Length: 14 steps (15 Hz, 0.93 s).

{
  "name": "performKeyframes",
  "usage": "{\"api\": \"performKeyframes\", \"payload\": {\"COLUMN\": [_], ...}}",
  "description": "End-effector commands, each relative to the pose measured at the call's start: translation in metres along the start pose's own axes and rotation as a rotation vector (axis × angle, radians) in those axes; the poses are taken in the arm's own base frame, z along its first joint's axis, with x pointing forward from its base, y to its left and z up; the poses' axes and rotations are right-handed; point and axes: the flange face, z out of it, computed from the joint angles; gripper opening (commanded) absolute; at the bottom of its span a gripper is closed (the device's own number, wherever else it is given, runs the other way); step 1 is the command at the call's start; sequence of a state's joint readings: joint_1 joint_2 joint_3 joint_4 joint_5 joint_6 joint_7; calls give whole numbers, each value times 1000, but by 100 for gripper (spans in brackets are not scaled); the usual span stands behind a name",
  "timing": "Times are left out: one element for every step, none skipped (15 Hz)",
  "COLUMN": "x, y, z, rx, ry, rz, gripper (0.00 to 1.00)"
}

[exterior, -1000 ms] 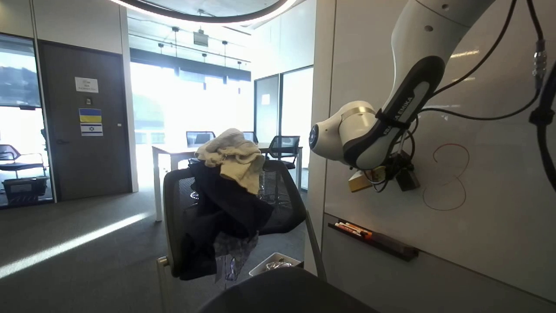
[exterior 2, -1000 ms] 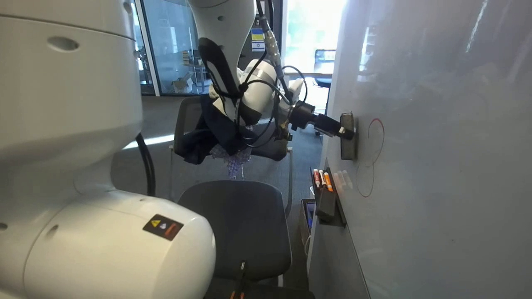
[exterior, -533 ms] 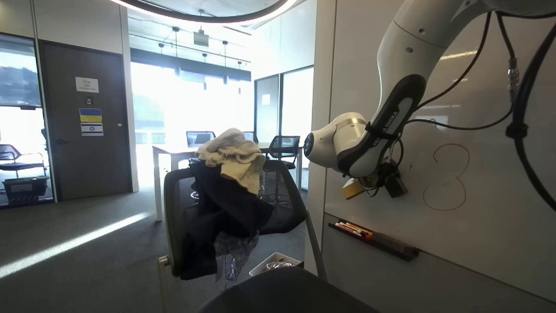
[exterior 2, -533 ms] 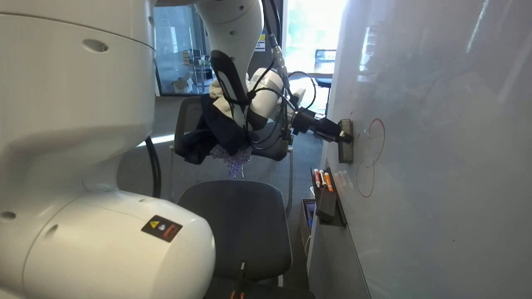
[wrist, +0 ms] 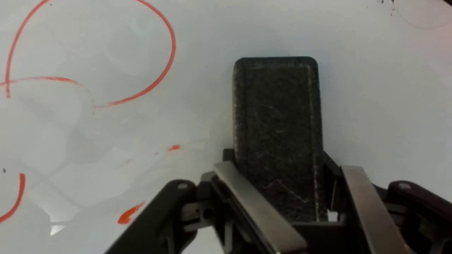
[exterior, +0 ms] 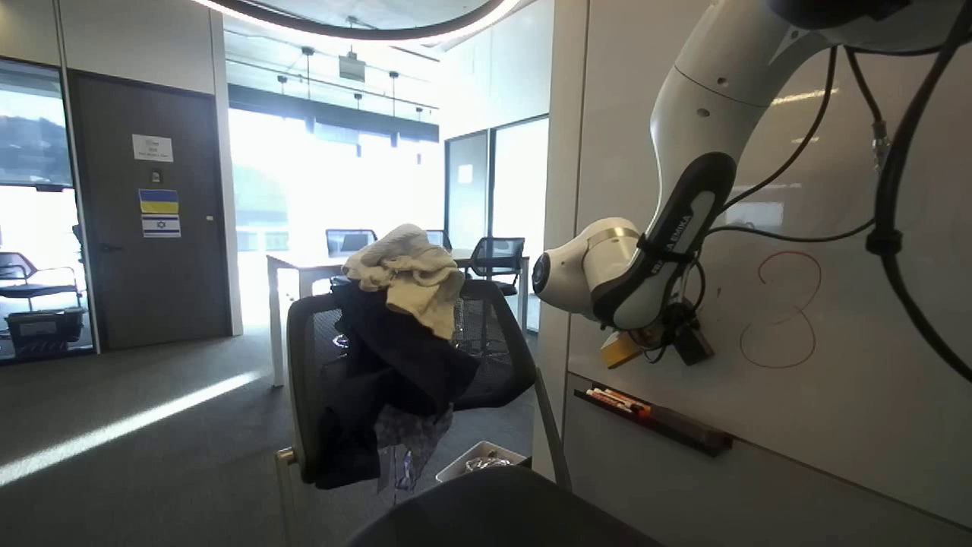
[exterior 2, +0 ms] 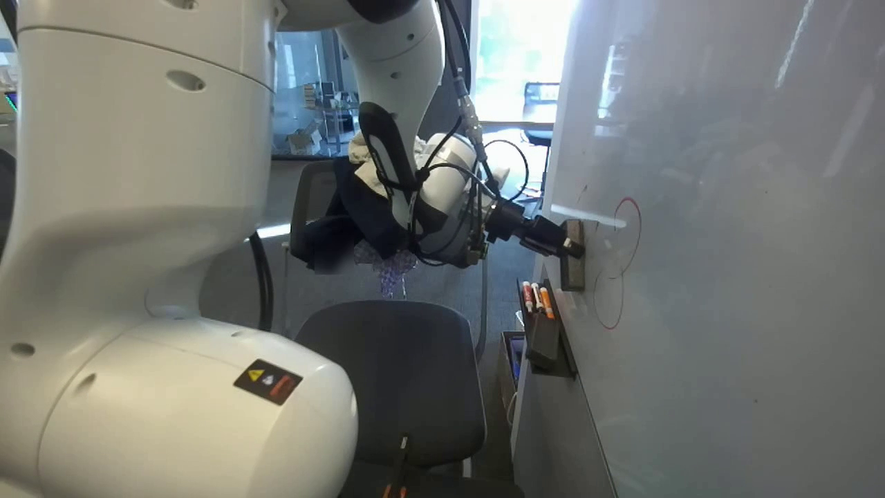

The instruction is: Put the white cloth on the chair back rest then pick up the whiteboard eraser and erase then drawings on the board

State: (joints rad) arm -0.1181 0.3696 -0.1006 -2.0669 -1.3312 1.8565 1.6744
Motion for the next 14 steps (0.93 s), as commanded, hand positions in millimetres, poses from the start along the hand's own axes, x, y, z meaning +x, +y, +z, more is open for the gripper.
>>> {"api": "performKeyframes", "payload": {"x": [2, 0, -2, -4, -5, -6, -6, -5, -4, -3, -1, 1, 2, 1], "y": [31, 36, 45, 52, 60, 70, 78, 84, 90, 96, 103, 111, 119, 122], "z": [33, 37, 40, 43, 43, 42, 40, 37, 31, 28, 25, 22, 18, 14], "rx": [25, 23, 22, 21, 21, 15, 9, 8, -3, -12, -13, -20, -20, 4], "ry": [-21, -31, -39, -48, -50, -47, -43, -36, -20, -17, -14, -13, -17, -25], "rz": [36, 48, 64, 80, 103, 134, 160, 178, 203, 222, 241, 265, 267, 228], "gripper": [31, 31, 31, 31, 31, 31, 31, 31, 31, 31, 31, 31, 31, 31]}}
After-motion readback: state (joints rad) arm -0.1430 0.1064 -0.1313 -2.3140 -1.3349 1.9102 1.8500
